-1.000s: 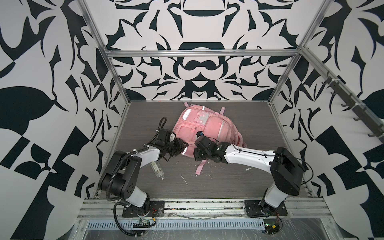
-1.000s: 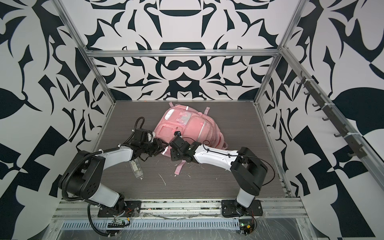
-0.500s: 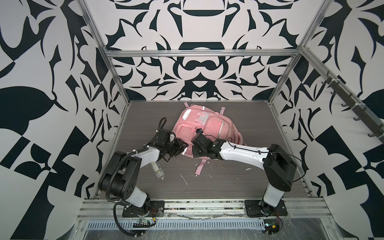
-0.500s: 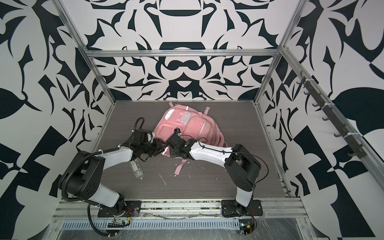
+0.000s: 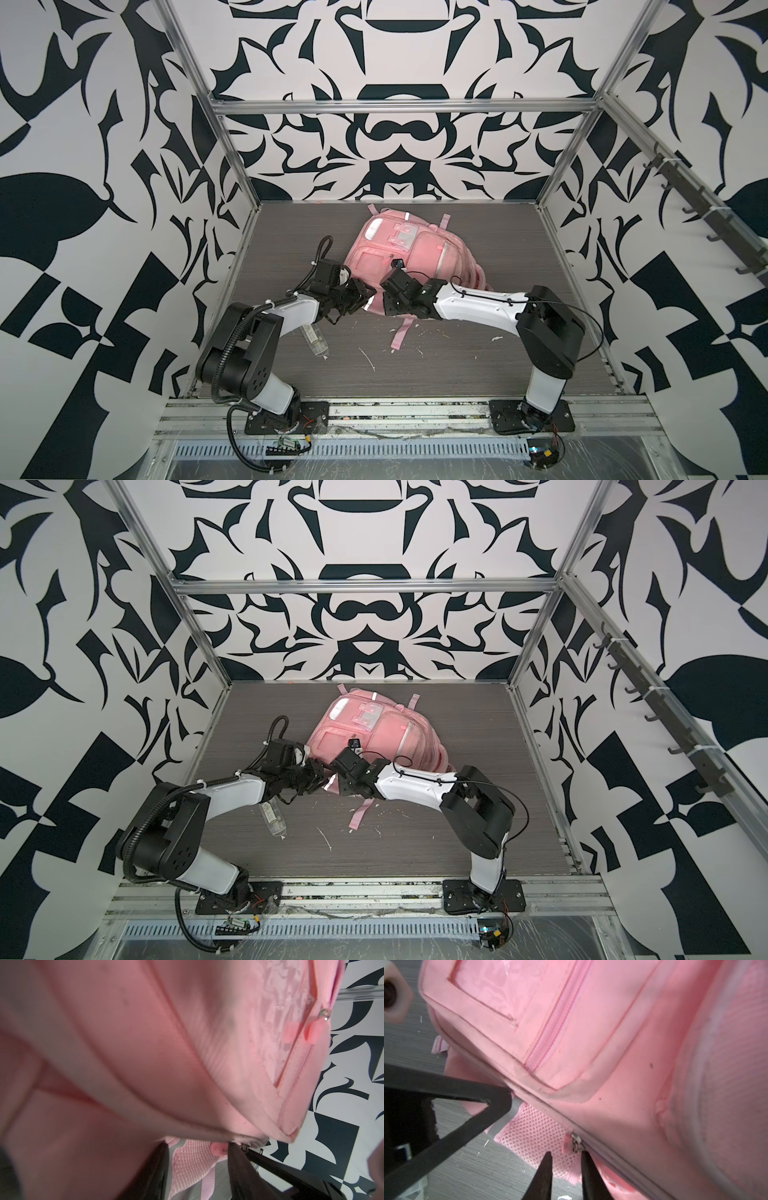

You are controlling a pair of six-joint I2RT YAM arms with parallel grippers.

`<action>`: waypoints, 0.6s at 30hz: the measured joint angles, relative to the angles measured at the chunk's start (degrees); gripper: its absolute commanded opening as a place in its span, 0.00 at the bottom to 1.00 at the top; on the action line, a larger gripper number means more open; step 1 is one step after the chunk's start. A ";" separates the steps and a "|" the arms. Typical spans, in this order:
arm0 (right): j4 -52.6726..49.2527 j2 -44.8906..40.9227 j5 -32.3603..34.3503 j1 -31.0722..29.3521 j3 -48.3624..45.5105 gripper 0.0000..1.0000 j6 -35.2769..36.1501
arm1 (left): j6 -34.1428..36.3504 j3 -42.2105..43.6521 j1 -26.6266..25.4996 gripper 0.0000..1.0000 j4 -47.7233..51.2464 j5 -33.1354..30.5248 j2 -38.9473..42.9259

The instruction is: Pack the student bag

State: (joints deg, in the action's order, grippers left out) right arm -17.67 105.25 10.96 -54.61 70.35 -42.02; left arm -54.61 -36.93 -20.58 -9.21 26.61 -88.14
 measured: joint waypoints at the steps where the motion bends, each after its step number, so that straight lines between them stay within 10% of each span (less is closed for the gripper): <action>1: 0.13 0.76 0.00 0.00 0.22 0.24 0.00 | 0.00 0.00 0.00 0.49 0.00 0.02 0.00; 18: 1.31 4.48 0.83 0.00 1.51 0.19 0.17 | 0.00 0.00 0.28 0.49 -0.24 0.33 -0.55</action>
State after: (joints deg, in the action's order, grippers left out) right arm -16.36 109.73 11.79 -54.61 71.85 -41.85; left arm -54.61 -36.93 -20.29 -9.45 26.94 -88.68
